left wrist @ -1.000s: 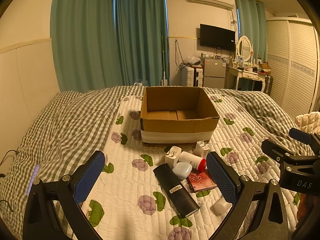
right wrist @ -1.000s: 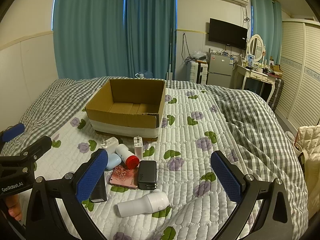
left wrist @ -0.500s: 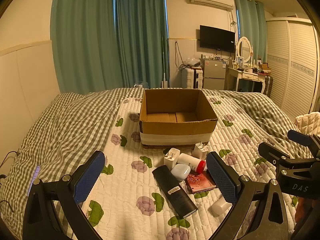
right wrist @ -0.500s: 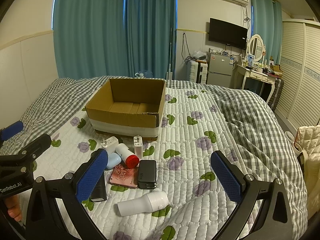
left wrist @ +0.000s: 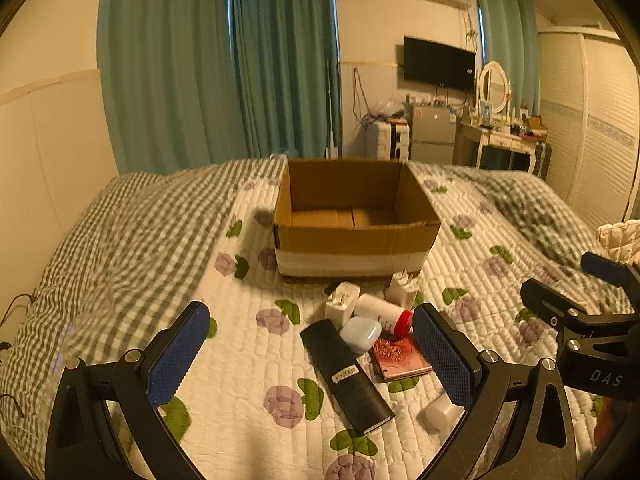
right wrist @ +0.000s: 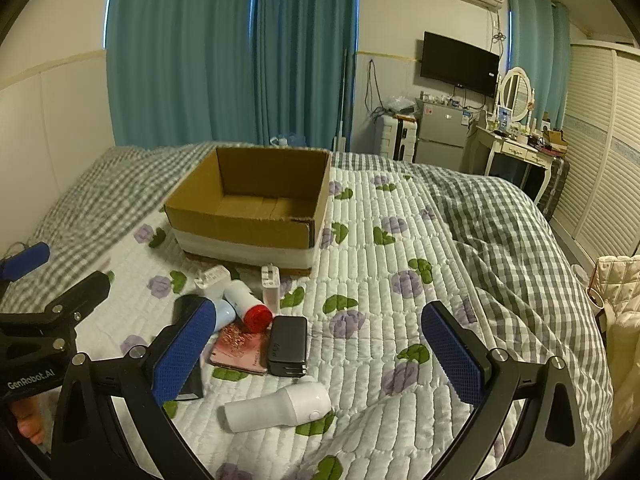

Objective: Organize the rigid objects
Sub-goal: 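Grasp the black cylindrical case with the left tool while the right tool grasps the grey charger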

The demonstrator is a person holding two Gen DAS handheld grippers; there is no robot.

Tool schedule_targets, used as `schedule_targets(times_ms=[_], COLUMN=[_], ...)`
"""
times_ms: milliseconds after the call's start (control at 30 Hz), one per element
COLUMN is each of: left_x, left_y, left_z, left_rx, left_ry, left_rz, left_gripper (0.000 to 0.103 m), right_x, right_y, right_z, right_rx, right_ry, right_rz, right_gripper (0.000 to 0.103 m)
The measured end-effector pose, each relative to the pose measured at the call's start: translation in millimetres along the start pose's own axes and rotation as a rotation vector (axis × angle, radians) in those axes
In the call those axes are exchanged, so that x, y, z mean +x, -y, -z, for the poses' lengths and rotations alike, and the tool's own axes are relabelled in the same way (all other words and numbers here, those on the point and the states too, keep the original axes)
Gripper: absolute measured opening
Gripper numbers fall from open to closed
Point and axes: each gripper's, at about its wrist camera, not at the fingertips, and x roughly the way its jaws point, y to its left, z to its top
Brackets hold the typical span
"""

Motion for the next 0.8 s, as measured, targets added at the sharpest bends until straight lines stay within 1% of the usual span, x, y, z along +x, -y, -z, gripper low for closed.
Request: schedule_targets(times_ms=[133, 267, 367, 467, 567, 633, 667, 733, 767, 800], left_x=[23.6, 46.8, 68.9, 91.1, 111.2, 123.8, 130.4, 139.7, 141.2, 141.0], left_y=[5.7, 12.5, 16.0, 19.2, 22.7, 26.0, 27.6, 30.8, 31.6, 32.4], left_z=[7.6, 17.4, 28.9, 41.7, 50.5, 55.0, 57.6, 62.8, 64.6, 65.1], left_rx=[0.006, 0.024, 0.036, 0.036, 0.025, 0.028, 0.032, 0.046, 0.044, 0.041], left_ry=[-0.057, -0.112, -0.186, -0.268, -0.332, -0.373, -0.391, -0.427, -0.430, -0.432], left_rz=[-0.007, -0.021, -0.029, -0.027, -0.016, -0.018, -0.019, -0.021, 0.004, 0.029], left_gripper=[0.103, 0.103, 0.101, 0.097, 0.093, 0.087, 0.085, 0.073, 0.067, 0.058], right_x=[22.2, 43.4, 58.3, 71.6, 84.1, 88.5, 90.4, 93.6, 95.6, 97.7], right_y=[5.9, 15.6, 20.2, 23.4, 24.0, 23.7, 23.4, 22.1, 20.7, 19.8], right_z=[3.9, 6.7, 7.5, 12.3, 18.3, 20.4, 21.4, 23.1, 24.1, 24.6], right_rx=[-0.006, 0.024, 0.043, 0.063, 0.072, 0.072, 0.071, 0.066, 0.060, 0.056], right_ry=[-0.054, -0.122, -0.164, -0.202, -0.244, -0.262, -0.268, -0.277, -0.285, -0.292], right_rz=[0.007, -0.028, -0.033, -0.045, -0.055, -0.057, -0.059, -0.063, -0.066, -0.068], right_gripper=[0.103, 0.103, 0.103, 0.103, 0.103, 0.103, 0.103, 0.103, 0.103, 0.103])
